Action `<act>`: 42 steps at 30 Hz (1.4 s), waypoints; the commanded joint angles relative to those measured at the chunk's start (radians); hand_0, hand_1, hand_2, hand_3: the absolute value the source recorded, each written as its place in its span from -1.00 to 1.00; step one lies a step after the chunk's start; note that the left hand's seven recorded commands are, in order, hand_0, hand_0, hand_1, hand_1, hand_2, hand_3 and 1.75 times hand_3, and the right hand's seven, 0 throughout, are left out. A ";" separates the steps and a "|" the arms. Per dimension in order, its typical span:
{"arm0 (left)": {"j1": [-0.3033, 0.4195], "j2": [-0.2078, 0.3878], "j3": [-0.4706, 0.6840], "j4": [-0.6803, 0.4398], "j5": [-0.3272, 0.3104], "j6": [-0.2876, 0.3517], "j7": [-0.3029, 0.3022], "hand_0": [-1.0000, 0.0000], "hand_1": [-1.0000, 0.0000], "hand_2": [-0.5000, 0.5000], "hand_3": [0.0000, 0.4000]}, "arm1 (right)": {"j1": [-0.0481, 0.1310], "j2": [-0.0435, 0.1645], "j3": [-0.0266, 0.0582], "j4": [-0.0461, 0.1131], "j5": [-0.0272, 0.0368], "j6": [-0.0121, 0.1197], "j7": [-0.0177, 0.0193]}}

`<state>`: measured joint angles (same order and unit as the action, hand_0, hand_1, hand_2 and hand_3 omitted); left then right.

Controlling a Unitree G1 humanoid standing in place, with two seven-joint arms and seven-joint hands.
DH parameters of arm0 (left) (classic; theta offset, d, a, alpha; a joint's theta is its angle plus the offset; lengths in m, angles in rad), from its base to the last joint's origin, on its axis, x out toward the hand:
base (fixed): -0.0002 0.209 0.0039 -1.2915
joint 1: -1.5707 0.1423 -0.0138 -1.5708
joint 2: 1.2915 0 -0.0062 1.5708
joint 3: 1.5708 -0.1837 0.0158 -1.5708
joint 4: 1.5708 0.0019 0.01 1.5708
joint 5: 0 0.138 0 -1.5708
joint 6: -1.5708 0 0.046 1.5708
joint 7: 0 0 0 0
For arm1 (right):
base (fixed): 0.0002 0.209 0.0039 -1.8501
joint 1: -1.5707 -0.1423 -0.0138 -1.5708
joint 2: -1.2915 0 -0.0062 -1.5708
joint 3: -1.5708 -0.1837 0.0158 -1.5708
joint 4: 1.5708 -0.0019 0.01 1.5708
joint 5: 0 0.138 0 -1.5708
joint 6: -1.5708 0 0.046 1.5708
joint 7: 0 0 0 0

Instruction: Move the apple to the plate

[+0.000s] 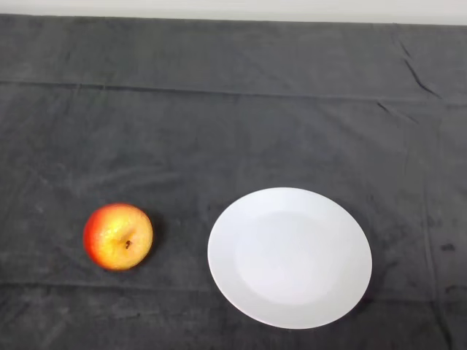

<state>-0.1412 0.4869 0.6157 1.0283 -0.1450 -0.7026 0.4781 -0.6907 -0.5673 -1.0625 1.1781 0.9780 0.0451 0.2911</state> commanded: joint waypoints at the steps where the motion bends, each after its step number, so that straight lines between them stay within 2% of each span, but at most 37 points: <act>1: -0.031 0.068 0.000 0.035 -0.005 -0.025 -0.004 1.00 1.00 0.00 -1.00 | -0.020 -0.032 -0.0048 0.019 0.0209 -0.011 0.0095; 12: -0.030 0.068 -0.005 0.020 -0.010 -0.013 -0.003 1.00 1.00 0.00 -1.00 | -0.020 -0.032 -0.0049 0.019 0.0208 -0.011 0.0097; 29: -0.006 0.062 -0.034 -0.082 0.010 0.038 0.021 1.00 1.00 0.00 -1.00 | -0.020 -0.031 -0.0046 0.018 0.0205 -0.011 0.0093; 36: 0.017 0.055 -0.063 -0.179 0.046 0.093 0.053 1.00 1.00 0.00 -1.00 | -0.019 -0.031 -0.0043 0.017 0.0203 -0.011 0.0087; 42: 0.059 0.044 -0.090 -0.321 0.078 0.172 0.077 1.00 1.00 0.00 -1.00 | -0.019 -0.030 -0.0039 0.015 0.0200 -0.011 0.0079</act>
<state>-0.1175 0.4869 0.5512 0.7257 -0.0865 -0.5294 0.5482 -0.6907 -0.5672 -1.0624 1.1781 0.9780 0.0452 0.2911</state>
